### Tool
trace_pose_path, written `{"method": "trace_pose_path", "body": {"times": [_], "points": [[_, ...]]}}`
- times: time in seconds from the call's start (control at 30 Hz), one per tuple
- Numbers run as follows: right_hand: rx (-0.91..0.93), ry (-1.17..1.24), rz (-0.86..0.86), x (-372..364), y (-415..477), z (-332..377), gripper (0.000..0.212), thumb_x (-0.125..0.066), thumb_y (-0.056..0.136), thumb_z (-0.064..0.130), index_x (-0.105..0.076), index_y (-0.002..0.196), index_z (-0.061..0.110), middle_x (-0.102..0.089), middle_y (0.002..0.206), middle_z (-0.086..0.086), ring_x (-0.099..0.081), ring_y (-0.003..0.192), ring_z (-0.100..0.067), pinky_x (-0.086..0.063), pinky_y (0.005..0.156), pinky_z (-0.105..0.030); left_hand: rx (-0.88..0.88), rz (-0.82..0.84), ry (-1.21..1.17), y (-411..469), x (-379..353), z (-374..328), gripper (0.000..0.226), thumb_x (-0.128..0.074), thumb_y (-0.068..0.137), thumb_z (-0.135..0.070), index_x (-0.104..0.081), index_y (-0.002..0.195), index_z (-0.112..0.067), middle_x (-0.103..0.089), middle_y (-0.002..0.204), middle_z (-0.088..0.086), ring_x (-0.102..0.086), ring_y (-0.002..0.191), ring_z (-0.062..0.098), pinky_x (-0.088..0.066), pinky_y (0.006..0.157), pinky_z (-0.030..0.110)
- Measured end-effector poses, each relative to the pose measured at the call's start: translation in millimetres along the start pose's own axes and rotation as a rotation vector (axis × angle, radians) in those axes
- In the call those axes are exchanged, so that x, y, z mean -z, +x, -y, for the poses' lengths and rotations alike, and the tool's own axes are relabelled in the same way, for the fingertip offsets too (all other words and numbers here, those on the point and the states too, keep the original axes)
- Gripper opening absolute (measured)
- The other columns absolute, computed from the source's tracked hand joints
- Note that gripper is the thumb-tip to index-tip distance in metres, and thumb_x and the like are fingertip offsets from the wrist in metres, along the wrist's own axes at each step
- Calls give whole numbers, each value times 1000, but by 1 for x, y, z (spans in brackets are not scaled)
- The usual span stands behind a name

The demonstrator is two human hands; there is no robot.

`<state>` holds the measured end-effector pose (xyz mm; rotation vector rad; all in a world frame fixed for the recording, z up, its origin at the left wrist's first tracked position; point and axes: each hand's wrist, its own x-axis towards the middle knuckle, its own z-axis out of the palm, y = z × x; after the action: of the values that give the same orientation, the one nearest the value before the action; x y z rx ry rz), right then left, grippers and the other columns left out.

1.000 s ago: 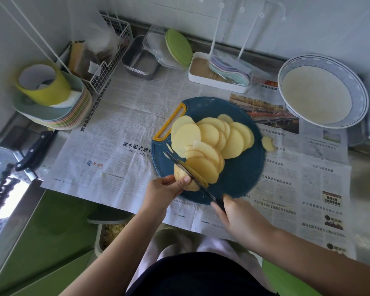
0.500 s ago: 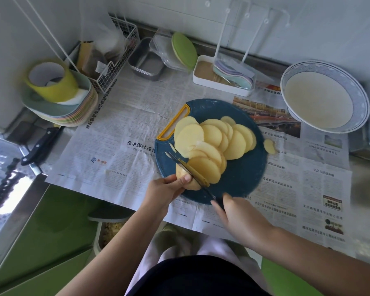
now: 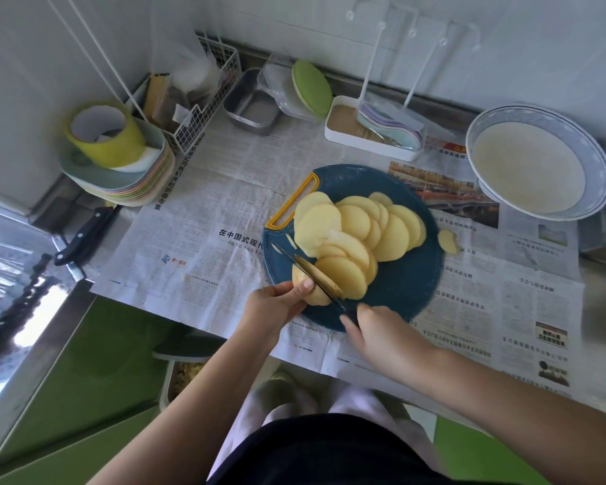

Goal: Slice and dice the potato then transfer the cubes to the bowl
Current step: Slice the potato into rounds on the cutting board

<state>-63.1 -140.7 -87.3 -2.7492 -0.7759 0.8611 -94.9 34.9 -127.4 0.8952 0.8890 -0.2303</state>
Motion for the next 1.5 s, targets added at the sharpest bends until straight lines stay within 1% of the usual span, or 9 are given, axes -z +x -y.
{"method": "trace_pose_path", "body": {"times": [0.2, 0.3, 0.43, 0.63, 0.87, 1.03, 1.17, 1.27, 1.5], "points": [[26, -54, -56, -11, 1, -5, 32, -32, 103, 41, -40, 86, 15, -66, 87, -8, -65, 78, -25, -35, 53, -26, 34, 17, -20, 0, 3, 1, 69, -80, 53, -24, -63, 111, 7, -71, 101, 19, -70, 94, 25, -54, 90, 32], [29, -63, -84, -17, 3, -7, 31, -33, 103, 40, -41, 86, 15, -67, 88, -8, -66, 80, -24, -26, 44, -21, 43, 18, -34, -1, 3, -1, 63, -78, 56, -22, -63, 110, 7, -71, 101, 18, -71, 89, 22, -57, 80, 26], [22, 8, -116, -21, 4, -6, 35, -38, 102, 39, -52, 88, 10, -66, 83, -10, -66, 78, -24, -37, 56, -25, 11, 18, 41, -1, 3, -1, 67, -81, 54, -28, -64, 110, 5, -72, 99, 17, -71, 92, 23, -57, 82, 27], [-14, 70, -51, -12, 12, 0, 35, -37, 103, 37, -45, 80, 12, -46, 68, 0, -51, 66, -21, -32, 53, -27, -52, -35, 104, 0, 1, 2, 71, -82, 51, -32, -63, 110, 3, -72, 100, 17, -70, 94, 25, -57, 82, 29], [3, -25, -82, -17, 12, 3, 38, -36, 103, 35, -57, 96, 5, -67, 94, -14, -65, 84, -30, -38, 60, -30, -34, -17, 155, -2, 7, -1, 79, -83, 45, -40, -66, 110, 1, -73, 100, 14, -70, 91, 19, -56, 75, 21], [-23, 104, -24, -12, 16, 0, 38, -38, 103, 35, -56, 88, 5, -65, 87, -15, -64, 80, -32, -47, 65, -37, -46, 1, 205, -3, -1, -2, 54, -82, 65, -27, -64, 108, 0, -72, 98, 12, -70, 88, 17, -57, 73, 20], [-72, 359, 144, 9, 20, -9, 39, -42, 102, 36, -48, 75, 9, -52, 60, -7, -53, 47, -21, -43, 51, -33, -54, 16, 238, -3, -6, -2, 74, -84, 51, -35, -62, 112, 0, -72, 101, 12, -70, 92, 20, -57, 76, 23], [-102, 602, 222, 24, 17, -15, 34, -46, 101, 36, -45, 80, 9, -39, 51, -1, -38, 37, -15, -38, 43, -29, -63, 17, 232, -5, -5, -3, 74, -82, 49, -36, -62, 111, -1, -73, 97, 11, -71, 89, 17, -56, 72, 20], [-70, 634, 72, 42, -15, -19, 47, -43, 97, 50, -43, 74, 10, -39, 46, 4, -38, 38, -15, -38, 43, -29, -121, -53, 302, -2, 0, 2, 70, -81, 49, -47, -63, 104, -6, -71, 99, 11, -71, 87, 17, -58, 73, 25]]}}
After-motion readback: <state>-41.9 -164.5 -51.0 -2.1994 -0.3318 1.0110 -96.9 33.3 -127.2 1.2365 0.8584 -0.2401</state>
